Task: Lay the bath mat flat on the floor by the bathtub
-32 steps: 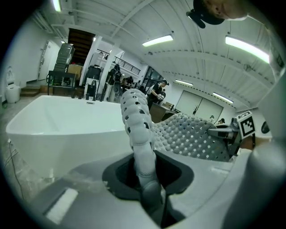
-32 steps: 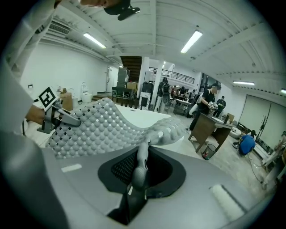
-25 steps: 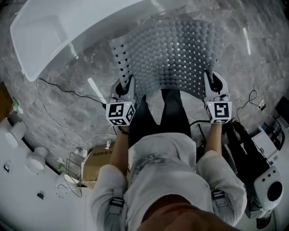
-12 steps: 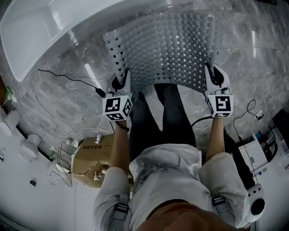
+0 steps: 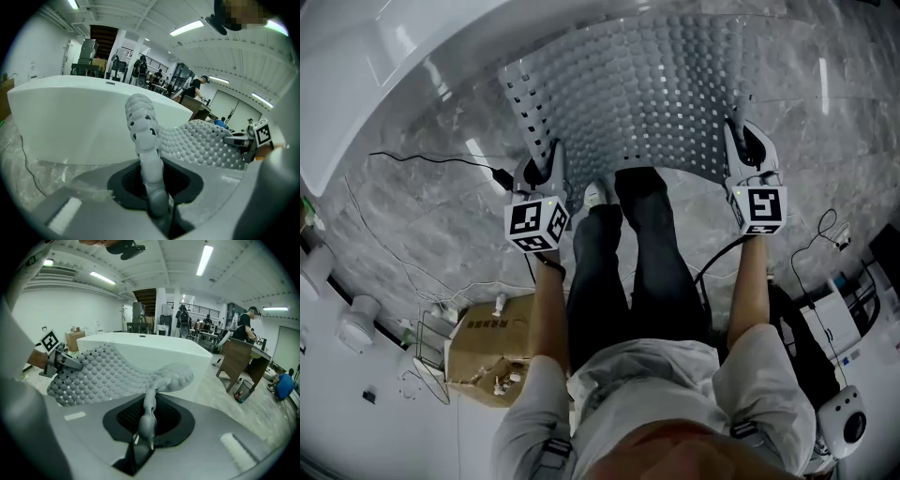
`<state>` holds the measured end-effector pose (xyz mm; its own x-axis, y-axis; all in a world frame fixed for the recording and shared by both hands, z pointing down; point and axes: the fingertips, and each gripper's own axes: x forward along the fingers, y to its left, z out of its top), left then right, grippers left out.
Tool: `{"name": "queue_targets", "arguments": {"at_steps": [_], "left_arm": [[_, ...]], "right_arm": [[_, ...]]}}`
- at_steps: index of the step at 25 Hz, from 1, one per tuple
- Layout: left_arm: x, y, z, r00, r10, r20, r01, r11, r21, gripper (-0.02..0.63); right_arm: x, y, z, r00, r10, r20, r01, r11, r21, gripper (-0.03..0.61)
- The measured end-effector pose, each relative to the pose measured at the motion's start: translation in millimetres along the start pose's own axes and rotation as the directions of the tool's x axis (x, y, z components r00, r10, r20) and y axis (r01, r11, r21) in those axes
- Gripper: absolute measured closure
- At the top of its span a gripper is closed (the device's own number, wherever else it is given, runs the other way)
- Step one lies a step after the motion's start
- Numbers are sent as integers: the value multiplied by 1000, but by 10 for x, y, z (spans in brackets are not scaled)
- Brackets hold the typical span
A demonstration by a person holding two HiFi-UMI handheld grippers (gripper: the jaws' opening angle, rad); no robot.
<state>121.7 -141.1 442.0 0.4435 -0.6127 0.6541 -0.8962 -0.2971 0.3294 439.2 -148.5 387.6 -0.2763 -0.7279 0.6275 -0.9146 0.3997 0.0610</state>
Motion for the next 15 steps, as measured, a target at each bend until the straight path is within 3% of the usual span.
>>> {"name": "queue_targets", "arguments": {"at_steps": [15], "left_arm": [[1016,773,-1074,997,-56,44,56,998,-18,526]], "right_arm": [[1222,73,-1225,999,-33,30,35,996,-79,531]]}}
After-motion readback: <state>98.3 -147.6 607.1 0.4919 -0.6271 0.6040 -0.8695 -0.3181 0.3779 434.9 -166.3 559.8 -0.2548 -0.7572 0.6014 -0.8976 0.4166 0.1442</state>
